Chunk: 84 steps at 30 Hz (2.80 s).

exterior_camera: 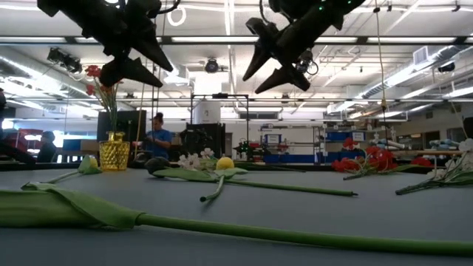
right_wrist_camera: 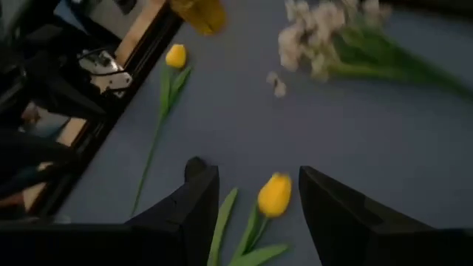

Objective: Sort flowers into vase by color
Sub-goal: Put the top black flower into the yellow vase

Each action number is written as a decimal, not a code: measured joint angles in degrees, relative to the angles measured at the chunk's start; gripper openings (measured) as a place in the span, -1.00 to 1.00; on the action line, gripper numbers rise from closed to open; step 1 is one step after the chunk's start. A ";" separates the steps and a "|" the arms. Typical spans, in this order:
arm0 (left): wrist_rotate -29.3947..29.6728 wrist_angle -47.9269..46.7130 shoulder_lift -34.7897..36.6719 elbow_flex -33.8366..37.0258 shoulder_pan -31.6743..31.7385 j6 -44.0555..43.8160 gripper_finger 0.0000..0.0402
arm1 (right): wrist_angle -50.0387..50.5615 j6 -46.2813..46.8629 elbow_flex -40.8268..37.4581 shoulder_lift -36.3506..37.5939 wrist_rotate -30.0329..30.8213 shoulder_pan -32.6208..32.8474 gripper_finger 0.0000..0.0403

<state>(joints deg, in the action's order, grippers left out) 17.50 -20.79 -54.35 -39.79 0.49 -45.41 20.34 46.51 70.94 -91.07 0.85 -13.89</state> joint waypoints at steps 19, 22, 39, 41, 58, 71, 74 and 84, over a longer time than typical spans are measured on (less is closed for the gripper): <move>-2.57 -17.08 -0.76 0.04 -21.12 -11.14 0.07 | -1.40 29.59 -1.64 -12.12 9.62 19.69 -0.26; -0.42 -20.18 -0.76 0.04 -24.29 -15.04 0.07 | 0.06 33.63 -1.62 -12.77 10.91 22.48 -0.28; 0.83 -9.48 -0.76 14.19 -35.19 -31.69 0.07 | 17.89 52.56 -1.59 -12.87 9.83 33.43 -0.30; 0.87 -9.62 -0.76 15.18 -35.91 -33.41 0.07 | 21.41 53.56 -1.59 -12.87 9.59 34.39 -0.30; -0.12 -10.55 -0.61 15.82 -33.15 -35.57 0.07 | 30.29 44.81 -1.57 -7.71 8.44 28.44 -0.30; -3.85 -6.93 3.80 15.78 -21.79 -28.39 0.07 | 9.25 14.75 -1.64 -8.33 -0.33 6.90 -0.30; -3.85 -7.04 6.23 15.78 -19.84 -27.44 0.07 | -4.85 6.78 -1.38 -10.27 -3.61 5.70 -0.30; -5.70 -7.88 10.40 15.72 -18.45 -18.42 0.07 | -8.94 -15.71 13.03 -26.00 0.23 10.71 -0.32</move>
<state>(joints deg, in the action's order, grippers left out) 11.80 -28.67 -43.95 -24.08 -17.96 -63.83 11.40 30.80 83.96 -117.07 1.08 -3.19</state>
